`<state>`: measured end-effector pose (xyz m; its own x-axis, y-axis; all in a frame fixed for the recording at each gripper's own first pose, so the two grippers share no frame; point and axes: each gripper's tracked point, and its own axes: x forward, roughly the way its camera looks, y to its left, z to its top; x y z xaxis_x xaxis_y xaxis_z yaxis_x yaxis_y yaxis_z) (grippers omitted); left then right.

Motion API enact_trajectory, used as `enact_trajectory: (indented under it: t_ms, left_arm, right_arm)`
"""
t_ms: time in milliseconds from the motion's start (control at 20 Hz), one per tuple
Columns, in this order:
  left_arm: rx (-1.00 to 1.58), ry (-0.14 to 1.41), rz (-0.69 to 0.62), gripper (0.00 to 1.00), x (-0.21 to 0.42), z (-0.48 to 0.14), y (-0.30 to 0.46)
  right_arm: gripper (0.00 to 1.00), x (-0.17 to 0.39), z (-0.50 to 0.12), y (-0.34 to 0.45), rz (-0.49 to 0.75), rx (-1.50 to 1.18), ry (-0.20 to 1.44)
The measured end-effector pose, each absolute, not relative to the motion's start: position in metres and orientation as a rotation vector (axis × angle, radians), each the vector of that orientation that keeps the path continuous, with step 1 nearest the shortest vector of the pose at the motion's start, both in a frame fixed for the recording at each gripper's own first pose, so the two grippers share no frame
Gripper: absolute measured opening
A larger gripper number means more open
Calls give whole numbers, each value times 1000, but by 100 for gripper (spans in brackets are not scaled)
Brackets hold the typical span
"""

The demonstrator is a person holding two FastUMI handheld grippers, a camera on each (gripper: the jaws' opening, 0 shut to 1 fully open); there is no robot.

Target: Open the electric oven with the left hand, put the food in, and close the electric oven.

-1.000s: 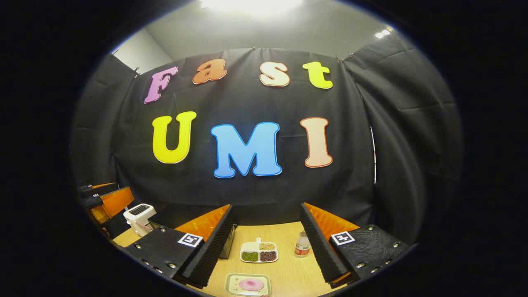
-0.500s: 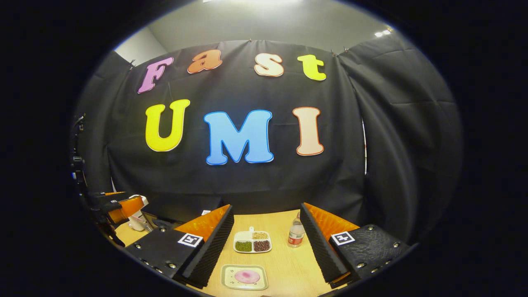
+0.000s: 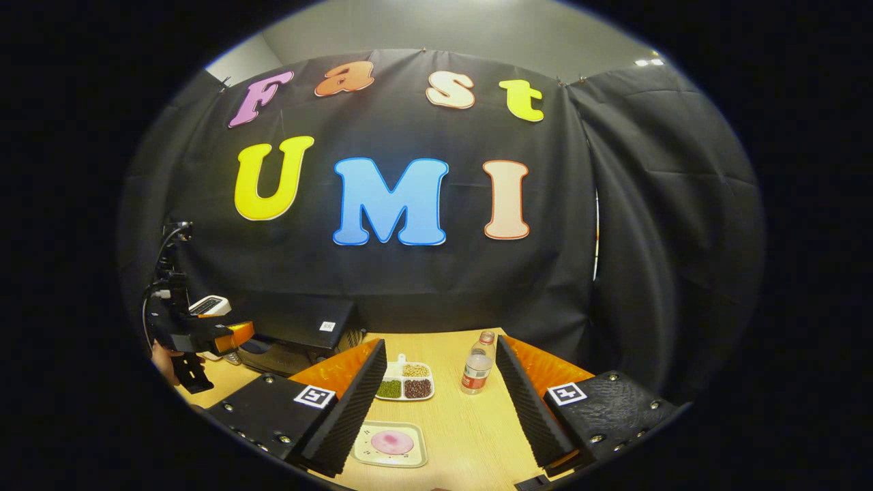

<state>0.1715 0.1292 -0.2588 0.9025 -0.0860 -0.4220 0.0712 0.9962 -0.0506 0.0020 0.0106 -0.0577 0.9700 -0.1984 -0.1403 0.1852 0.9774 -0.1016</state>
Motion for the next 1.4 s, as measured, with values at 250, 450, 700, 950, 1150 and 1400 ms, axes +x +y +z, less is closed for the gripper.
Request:
enact_trajectory:
  t_ms: [250,450,700,950,1150,1400]
  left_arm:
    - [-16,490,-59,100,191,-293,143]
    - [6,505,-54,92,197,-304,143]
    - [30,521,-47,97,201,-315,143]
    - [20,527,-41,97,194,-316,143]
    - [11,528,-41,100,174,-319,143]
    - [15,549,-41,100,150,-331,141]
  right_arm:
    - [97,5,-63,3,-233,-81,176]
    - [98,6,-64,3,-247,-86,180]
    - [97,5,-60,2,-238,-111,179]
    - [97,3,-59,1,-233,-107,173]
    - [97,3,-57,2,-227,-96,165]
    - [97,6,-56,9,-213,-87,165]
